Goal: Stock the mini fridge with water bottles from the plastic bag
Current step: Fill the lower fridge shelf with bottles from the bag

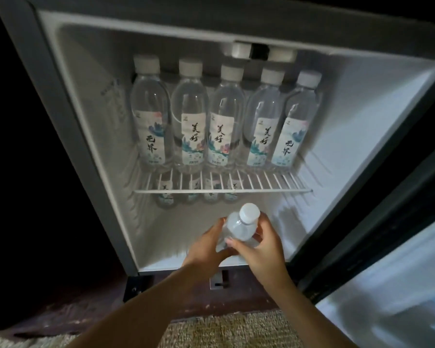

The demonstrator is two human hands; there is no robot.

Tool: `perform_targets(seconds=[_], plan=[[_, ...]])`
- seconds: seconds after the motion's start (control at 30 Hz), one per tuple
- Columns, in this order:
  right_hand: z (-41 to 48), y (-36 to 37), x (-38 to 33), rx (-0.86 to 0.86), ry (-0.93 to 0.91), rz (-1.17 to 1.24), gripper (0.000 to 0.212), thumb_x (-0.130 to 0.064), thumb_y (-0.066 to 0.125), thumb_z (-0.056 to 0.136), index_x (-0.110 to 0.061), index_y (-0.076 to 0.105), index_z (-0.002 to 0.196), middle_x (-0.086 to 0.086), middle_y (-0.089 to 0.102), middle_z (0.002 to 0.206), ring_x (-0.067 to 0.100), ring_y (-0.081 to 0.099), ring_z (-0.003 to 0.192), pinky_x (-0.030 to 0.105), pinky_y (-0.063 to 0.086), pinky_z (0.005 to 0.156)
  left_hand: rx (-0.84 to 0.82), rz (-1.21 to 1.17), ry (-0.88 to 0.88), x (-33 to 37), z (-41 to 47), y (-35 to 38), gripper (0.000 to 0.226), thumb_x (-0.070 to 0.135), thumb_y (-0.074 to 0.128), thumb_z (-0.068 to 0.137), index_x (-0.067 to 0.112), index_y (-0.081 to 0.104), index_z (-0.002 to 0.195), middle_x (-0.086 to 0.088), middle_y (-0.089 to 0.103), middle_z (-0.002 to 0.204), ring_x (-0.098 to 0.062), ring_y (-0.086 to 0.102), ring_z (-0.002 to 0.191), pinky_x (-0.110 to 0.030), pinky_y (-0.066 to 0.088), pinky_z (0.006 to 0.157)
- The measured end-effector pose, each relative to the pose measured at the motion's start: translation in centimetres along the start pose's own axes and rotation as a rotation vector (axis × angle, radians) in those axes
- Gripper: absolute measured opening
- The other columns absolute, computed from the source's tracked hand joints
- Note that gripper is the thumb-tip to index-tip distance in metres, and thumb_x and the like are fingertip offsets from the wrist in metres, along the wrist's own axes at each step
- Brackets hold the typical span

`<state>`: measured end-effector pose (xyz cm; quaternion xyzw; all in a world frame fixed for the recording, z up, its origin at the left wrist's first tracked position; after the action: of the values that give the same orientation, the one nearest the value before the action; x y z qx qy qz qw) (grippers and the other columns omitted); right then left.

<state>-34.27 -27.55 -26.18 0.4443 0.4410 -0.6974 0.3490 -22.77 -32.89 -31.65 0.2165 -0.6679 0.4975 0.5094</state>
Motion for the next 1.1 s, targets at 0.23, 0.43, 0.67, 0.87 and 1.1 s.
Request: perform_targets(seconds=[0.23, 0.43, 0.67, 0.87, 1.1], plan=[[1.2, 1.0, 1.4, 0.036, -0.010, 0.022, 0.067, -0.028, 0.082, 0.072, -0.026, 0.050, 0.132, -0.011, 0.064, 0.119, 0.008, 0.059, 0.111, 0.035, 0.052, 0.092, -0.044, -0.125, -0.030, -3.5, 2.5, 0.8, 0.056, 0.022, 0.072, 0.082, 0.067, 0.048, 0.105, 0.027, 0.064, 0.110, -0.004, 0.060, 0.111, -0.029, 0.051, 0.094], [1.7, -1.9, 4.5, 0.171, 0.055, 0.019, 0.074, -0.028, 0.079, 0.072, -0.024, 0.044, 0.137, -0.005, 0.060, 0.128, 0.013, 0.057, 0.117, 0.030, 0.048, 0.096, -0.120, -0.132, 0.001, -1.1, 4.3, 3.6, 0.065, 0.030, 0.074, 0.076, 0.059, 0.039, 0.122, 0.042, 0.051, 0.108, 0.024, 0.051, 0.099, -0.009, 0.046, 0.090], [1.3, -2.1, 9.7, 0.227, 0.189, 0.174, 0.038, 0.000, 0.072, 0.079, -0.022, 0.058, 0.107, 0.005, 0.070, 0.107, 0.018, 0.066, 0.104, 0.042, 0.052, 0.092, -0.062, -0.117, 0.029, -0.4, 5.5, 5.4, 0.056, 0.029, 0.067, 0.070, 0.046, 0.047, 0.119, 0.014, 0.065, 0.114, -0.013, 0.063, 0.106, -0.034, 0.054, 0.087], [3.6, -2.3, 10.0, 0.194, 0.210, -0.032, 0.041, -0.014, 0.076, 0.078, -0.003, 0.058, 0.112, 0.013, 0.068, 0.108, 0.025, 0.065, 0.104, 0.050, 0.048, 0.093, 0.175, -0.136, -0.014, -2.4, 5.8, 3.5, 0.039, 0.002, 0.062, 0.085, 0.026, 0.064, 0.115, 0.009, 0.068, 0.109, -0.004, 0.065, 0.094, -0.028, 0.054, 0.085], [3.3, -3.3, 8.1, 0.344, 0.147, -0.215, 0.055, -0.018, 0.062, 0.091, -0.005, 0.041, 0.141, 0.008, 0.055, 0.135, 0.017, 0.052, 0.126, 0.037, 0.042, 0.105, 0.293, -0.183, -0.011, -0.5, 5.4, 3.9, 0.048, -0.003, 0.049, 0.091, 0.038, 0.061, 0.113, 0.017, 0.065, 0.113, 0.005, 0.063, 0.096, -0.007, 0.047, 0.080]])
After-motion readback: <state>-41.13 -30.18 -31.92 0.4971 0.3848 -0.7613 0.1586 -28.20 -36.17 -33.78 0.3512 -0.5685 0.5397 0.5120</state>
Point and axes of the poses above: each hand's wrist, its own z-axis towards the middle knuckle, its own y-axis out of the palm, x = y × z, the point moved 9 cm from there along z, towards the middle knuckle
